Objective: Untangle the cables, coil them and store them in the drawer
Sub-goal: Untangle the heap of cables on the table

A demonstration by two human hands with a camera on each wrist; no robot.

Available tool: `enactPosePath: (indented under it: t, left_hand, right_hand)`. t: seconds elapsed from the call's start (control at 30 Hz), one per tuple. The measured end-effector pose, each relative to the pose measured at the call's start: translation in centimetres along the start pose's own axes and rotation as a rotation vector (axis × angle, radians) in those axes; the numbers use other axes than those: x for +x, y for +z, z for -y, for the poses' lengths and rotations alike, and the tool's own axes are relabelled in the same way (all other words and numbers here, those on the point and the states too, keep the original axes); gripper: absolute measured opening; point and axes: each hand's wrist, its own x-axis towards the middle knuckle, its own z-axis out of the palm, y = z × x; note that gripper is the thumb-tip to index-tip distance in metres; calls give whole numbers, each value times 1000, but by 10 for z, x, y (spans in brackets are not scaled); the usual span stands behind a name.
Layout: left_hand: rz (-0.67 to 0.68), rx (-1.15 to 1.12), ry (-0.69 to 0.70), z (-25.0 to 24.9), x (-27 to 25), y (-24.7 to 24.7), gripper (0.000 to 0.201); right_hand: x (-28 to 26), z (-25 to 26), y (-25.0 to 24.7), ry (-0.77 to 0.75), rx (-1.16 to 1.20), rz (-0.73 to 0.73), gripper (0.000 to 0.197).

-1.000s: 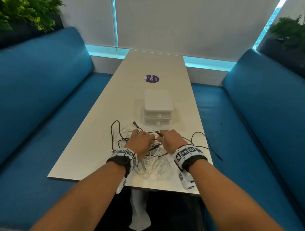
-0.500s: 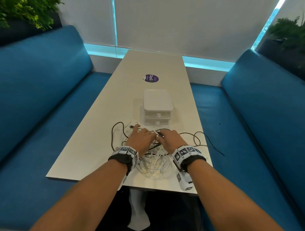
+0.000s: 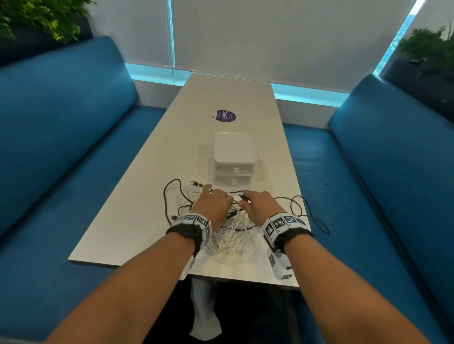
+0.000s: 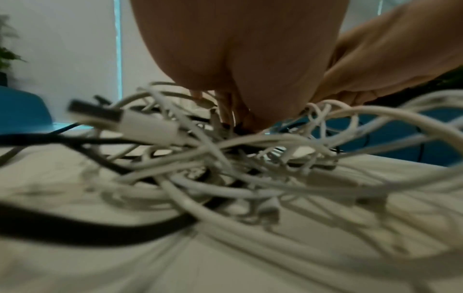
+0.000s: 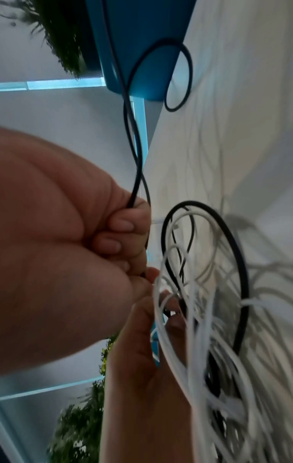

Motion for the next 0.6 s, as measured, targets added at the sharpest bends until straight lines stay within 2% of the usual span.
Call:
enactPosePath:
  t: [0.1, 0.23, 0.33, 0.47, 0.6]
  left_hand:
    - [-1, -123, -9, -4, 5, 4, 33]
    - [-75, -158, 31, 6, -1, 20, 21]
    - [-131, -146, 42, 12, -5, 24, 29]
    - [-31, -149, 54, 14, -8, 18, 47]
    - [5, -139, -38, 14, -8, 15, 49]
  right_hand:
    - [0, 4, 0, -57, 3, -32, 20]
    - [-2, -11, -7, 42, 18, 3, 30]
    - [-5, -23, -2, 96, 1, 27, 33]
    - [-8, -33, -2, 190, 14, -19, 32]
    - [-12, -47, -9, 348, -73, -90, 26]
